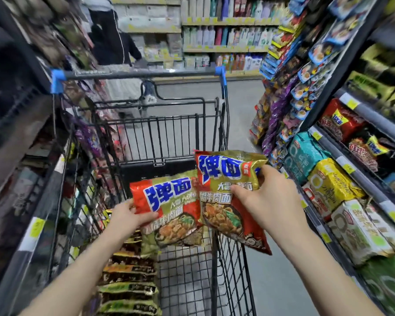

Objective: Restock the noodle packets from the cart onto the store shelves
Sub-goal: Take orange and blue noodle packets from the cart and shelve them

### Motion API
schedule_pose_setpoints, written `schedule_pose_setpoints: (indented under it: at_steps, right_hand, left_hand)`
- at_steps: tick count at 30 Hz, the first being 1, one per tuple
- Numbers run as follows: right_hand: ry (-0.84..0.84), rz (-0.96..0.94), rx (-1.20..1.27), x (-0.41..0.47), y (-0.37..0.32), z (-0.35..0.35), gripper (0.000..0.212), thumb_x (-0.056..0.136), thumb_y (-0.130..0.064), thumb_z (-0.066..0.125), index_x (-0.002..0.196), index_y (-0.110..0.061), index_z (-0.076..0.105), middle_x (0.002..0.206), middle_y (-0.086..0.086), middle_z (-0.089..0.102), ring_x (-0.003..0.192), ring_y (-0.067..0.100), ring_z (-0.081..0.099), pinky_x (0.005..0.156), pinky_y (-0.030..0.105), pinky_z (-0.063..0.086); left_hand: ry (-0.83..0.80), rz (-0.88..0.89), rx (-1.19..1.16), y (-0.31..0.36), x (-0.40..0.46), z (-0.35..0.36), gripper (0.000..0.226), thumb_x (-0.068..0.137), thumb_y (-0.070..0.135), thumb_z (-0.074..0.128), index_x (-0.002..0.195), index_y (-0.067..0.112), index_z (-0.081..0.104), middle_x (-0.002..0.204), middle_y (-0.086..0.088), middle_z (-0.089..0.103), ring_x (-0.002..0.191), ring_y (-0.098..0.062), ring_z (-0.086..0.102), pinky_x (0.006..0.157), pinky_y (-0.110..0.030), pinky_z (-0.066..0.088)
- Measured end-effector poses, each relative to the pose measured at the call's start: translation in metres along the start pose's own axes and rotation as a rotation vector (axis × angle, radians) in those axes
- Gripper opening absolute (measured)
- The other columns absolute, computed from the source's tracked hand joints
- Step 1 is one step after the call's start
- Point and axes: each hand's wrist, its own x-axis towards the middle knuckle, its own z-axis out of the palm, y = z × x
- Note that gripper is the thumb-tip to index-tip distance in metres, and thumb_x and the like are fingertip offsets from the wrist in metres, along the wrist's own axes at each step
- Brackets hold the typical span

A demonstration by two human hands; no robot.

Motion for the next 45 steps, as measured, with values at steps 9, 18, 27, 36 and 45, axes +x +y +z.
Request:
schedule_pose_setpoints:
  at_steps: [9,18,27,36,45]
  right_hand:
    - [-0.007,-0.122,0.050,-0.032,-0.033,-0.133,0.032,0.071,-0.044,0.076,0.085,-0.023,0.056,0.080,-0.006,0.063,0.082,0.020,0.061,0.066,0.028,0.041]
    - [-0.026,-0.073,0.228,-0.074,-0.024,-0.242,0.026,0.069,-0.032,0.082,0.087,-0.021,0.067,0.076,-0.016,0.069,0.066,-0.002,0.065,0.056,0.012,0.048]
    - [0.186,0.105,0.467,-0.159,0.001,-0.311,0.023,0.069,-0.023,0.082,0.084,-0.025,0.065,0.067,-0.015,0.072,0.058,0.000,0.068,0.054,0.017,0.052]
    - [0.470,0.345,0.464,-0.306,0.035,-0.381,0.023,0.070,-0.016,0.081,0.090,-0.017,0.070,0.073,-0.011,0.075,0.064,0.009,0.072,0.054,0.018,0.053]
    - [0.815,0.611,0.444,-0.486,0.067,-0.431,0.026,0.071,-0.017,0.080,0.094,-0.015,0.068,0.083,0.001,0.075,0.068,0.014,0.073,0.056,0.026,0.055]
  left_hand:
    - [0.066,0.145,-0.192,0.109,-0.101,-0.060,0.028,0.063,-0.003,0.077,0.088,0.007,0.066,0.072,0.000,0.074,0.060,-0.009,0.069,0.054,-0.019,0.054]
    - [-0.143,0.306,-0.186,0.202,-0.168,-0.085,0.032,0.063,0.001,0.072,0.095,0.002,0.065,0.086,-0.011,0.075,0.074,-0.020,0.071,0.068,-0.030,0.057]
    - [-0.476,0.422,-0.117,0.259,-0.203,-0.052,0.095,0.017,0.035,0.095,0.100,0.002,0.063,0.094,-0.011,0.074,0.082,-0.020,0.072,0.066,-0.026,0.055]
    - [-0.878,0.523,-0.020,0.298,-0.266,0.056,0.101,0.004,0.041,0.092,0.094,0.006,0.063,0.085,-0.005,0.075,0.074,-0.017,0.072,0.054,-0.022,0.055]
    - [-1.253,0.576,0.080,0.300,-0.368,0.203,0.079,0.030,0.026,0.092,0.099,-0.001,0.065,0.093,-0.016,0.073,0.070,-0.019,0.072,0.052,-0.023,0.055]
